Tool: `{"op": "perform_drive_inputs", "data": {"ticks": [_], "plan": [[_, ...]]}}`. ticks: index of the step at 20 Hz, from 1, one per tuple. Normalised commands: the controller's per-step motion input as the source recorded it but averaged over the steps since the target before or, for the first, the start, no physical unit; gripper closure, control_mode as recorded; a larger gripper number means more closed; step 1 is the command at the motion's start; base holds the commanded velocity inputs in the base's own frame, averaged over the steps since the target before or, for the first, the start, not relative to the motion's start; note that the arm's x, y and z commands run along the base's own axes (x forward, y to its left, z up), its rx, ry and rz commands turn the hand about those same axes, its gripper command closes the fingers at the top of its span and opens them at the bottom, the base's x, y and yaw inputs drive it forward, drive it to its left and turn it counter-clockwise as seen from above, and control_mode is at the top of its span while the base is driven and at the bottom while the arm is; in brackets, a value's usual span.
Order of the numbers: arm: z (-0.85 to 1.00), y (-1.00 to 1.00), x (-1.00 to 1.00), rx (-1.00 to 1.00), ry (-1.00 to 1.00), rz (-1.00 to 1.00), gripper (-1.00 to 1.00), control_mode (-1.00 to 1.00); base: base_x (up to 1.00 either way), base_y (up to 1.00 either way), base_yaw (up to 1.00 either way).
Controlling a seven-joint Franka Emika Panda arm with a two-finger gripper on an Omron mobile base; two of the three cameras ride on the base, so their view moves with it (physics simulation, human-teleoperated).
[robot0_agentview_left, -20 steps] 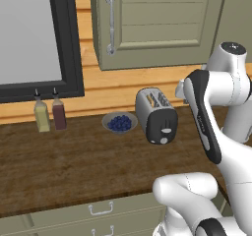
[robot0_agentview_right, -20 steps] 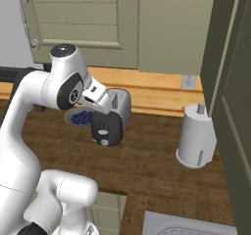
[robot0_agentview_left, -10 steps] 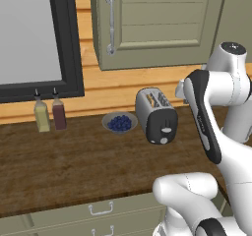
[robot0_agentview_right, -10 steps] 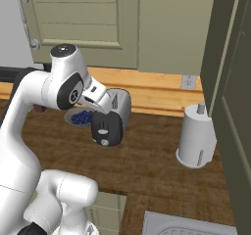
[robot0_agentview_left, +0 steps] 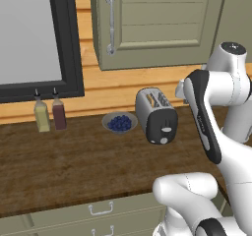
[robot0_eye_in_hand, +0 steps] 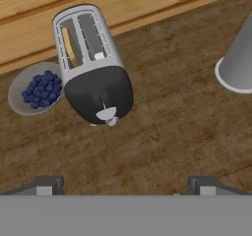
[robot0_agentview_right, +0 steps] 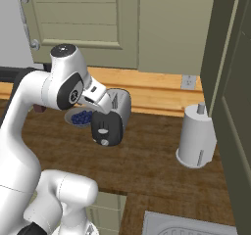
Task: Start the toaster. Once the lever pops up, take the bread to the plate on the dining counter.
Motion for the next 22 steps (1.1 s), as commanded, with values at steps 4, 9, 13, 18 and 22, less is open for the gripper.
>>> {"op": "perform_drive_inputs", "data": {"ticks": [4,9,13,18,22], "plan": [[0.0,0.0,0.0,0.0,0.0,0.0,-1.0,-1.0,0.0,0.0,0.0],[0.0,0.0,0.0,0.0,0.0,0.0,-1.0,-1.0,0.0,0.0,0.0],[0.0,0.0,0.0,0.0,0.0,0.0,-1.0,-1.0,0.0,0.0,0.0],[0.0,0.0,0.0,0.0,0.0,0.0,-1.0,-1.0,0.0,0.0,0.0],[0.0,0.0,0.0,0.0,0.0,0.0,-1.0,-1.0,0.0,0.0,0.0]]}}
